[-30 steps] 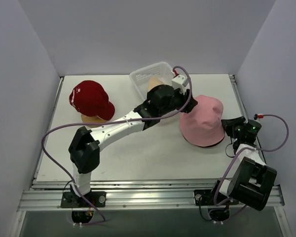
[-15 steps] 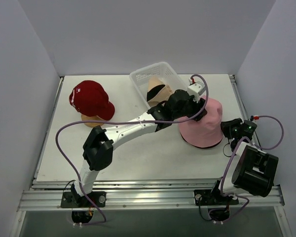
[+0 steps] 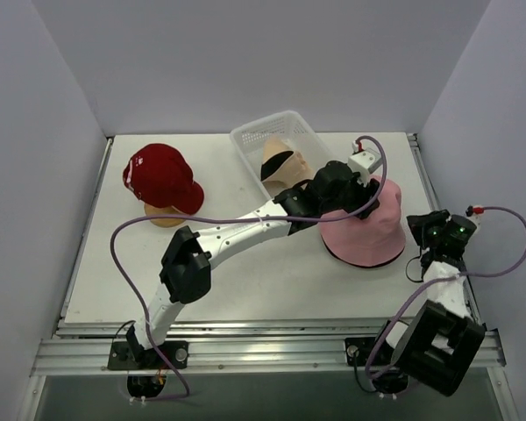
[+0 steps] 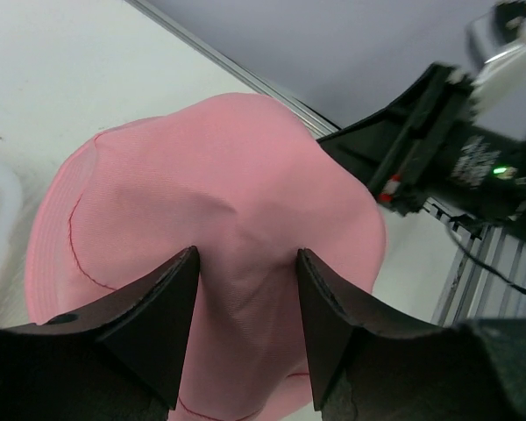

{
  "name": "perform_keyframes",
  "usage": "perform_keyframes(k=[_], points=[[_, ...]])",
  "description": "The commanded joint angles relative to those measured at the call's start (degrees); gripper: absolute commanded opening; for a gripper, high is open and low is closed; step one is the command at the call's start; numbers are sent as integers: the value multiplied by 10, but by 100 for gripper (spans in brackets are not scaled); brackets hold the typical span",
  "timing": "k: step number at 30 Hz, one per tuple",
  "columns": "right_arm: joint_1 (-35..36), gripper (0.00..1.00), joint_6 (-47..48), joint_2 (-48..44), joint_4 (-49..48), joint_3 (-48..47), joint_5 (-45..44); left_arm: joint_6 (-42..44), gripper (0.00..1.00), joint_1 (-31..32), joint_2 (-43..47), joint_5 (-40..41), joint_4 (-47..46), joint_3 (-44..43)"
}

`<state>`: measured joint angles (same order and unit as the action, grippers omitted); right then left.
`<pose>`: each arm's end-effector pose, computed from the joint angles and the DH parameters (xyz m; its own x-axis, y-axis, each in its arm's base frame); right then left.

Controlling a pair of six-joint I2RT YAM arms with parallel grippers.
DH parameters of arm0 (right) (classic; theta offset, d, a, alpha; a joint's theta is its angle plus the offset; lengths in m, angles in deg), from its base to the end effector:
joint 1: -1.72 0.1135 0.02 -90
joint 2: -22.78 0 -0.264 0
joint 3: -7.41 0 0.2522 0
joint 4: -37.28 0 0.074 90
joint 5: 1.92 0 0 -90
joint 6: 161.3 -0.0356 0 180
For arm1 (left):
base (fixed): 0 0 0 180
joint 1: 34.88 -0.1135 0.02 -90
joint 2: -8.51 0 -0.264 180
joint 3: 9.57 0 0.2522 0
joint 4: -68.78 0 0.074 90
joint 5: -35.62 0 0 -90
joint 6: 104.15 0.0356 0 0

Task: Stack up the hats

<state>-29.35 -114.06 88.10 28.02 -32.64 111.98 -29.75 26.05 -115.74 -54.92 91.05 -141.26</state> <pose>0.2132 -0.1116 0.2163 -0.0796 0.7726 -0.6299 0.2619 0.6259 0.7346 0.2546 -0.4587 0.3363 -0.3560 0.0870 -0.9304 0.8126 0.5204 -0.2623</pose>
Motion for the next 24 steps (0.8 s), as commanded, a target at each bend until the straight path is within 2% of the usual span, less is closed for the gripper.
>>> perform_keyframes(k=[1, 5, 9, 14, 18, 24], points=[[-10, 19, 36, -81, 86, -55, -25, 9, 57, 2, -17, 10, 18, -31], [-8, 19, 20, -106, 86, -54, 26, 6, 57, 3, -16, 18, 13, -26], [0, 19, -15, -113, 48, -3, 64, 2, 57, 4, -6, 19, -2, -11], [29, 18, -43, -99, -25, 62, 41, -4, 57, 5, -4, 16, -5, -1], [67, 18, -52, -47, -70, 71, 26, -8, 58, 6, 5, 17, -17, 24], [66, 18, -43, -11, -90, 69, 6, -4, 58, 5, 22, 27, -24, 50]])
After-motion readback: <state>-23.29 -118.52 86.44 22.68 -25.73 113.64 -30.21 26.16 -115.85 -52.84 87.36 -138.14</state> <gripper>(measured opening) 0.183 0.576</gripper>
